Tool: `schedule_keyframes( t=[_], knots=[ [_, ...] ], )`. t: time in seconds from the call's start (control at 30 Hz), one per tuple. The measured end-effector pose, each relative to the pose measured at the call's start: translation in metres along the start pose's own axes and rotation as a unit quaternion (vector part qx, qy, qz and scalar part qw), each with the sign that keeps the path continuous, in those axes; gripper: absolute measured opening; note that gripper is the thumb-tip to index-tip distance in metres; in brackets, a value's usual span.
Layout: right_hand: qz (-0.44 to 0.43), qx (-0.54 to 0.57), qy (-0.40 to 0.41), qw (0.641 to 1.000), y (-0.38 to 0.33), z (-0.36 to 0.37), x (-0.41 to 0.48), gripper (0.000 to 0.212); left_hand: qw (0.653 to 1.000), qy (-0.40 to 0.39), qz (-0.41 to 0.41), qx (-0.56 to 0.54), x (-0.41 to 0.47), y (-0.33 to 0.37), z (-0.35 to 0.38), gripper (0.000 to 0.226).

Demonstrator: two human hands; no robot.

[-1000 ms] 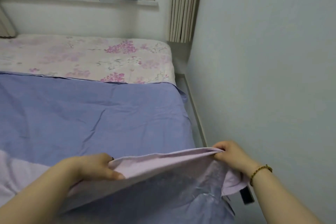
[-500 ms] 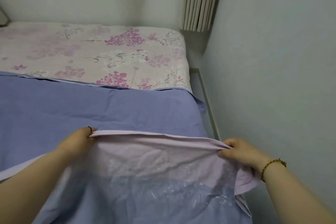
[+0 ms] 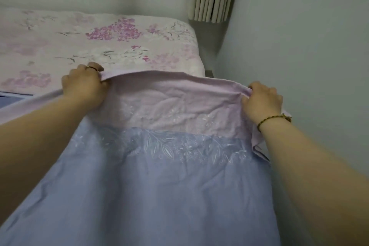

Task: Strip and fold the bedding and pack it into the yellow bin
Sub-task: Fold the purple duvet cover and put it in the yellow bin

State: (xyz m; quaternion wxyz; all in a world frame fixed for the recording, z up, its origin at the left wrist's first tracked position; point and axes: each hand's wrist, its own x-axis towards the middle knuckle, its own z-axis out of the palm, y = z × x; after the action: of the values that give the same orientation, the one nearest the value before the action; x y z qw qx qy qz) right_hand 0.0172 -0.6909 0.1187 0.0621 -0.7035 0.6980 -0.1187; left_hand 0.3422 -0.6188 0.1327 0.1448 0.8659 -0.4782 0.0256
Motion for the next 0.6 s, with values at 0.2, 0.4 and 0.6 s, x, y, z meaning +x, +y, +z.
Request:
schedule_keyframes(
  t=[0.2,0.4,0.6],
  knots=[
    [0.072,-0.003,-0.186,0.980,0.020,0.083,-0.049,0.073,0.963,-0.236,0.073,0.106,-0.075,-0.013,0.101,0.086],
    [0.250,0.246,-0.203,0.914,0.088,0.121,-0.180,0.064,0.924,-0.290,0.239,-0.070,-0.238,-0.040,0.131,0.087],
    [0.378,0.359,-0.244,0.818,0.124,0.102,-0.287,0.044,0.852,-0.306,0.422,-0.049,-0.346,-0.067,0.119,0.106]
  ],
)
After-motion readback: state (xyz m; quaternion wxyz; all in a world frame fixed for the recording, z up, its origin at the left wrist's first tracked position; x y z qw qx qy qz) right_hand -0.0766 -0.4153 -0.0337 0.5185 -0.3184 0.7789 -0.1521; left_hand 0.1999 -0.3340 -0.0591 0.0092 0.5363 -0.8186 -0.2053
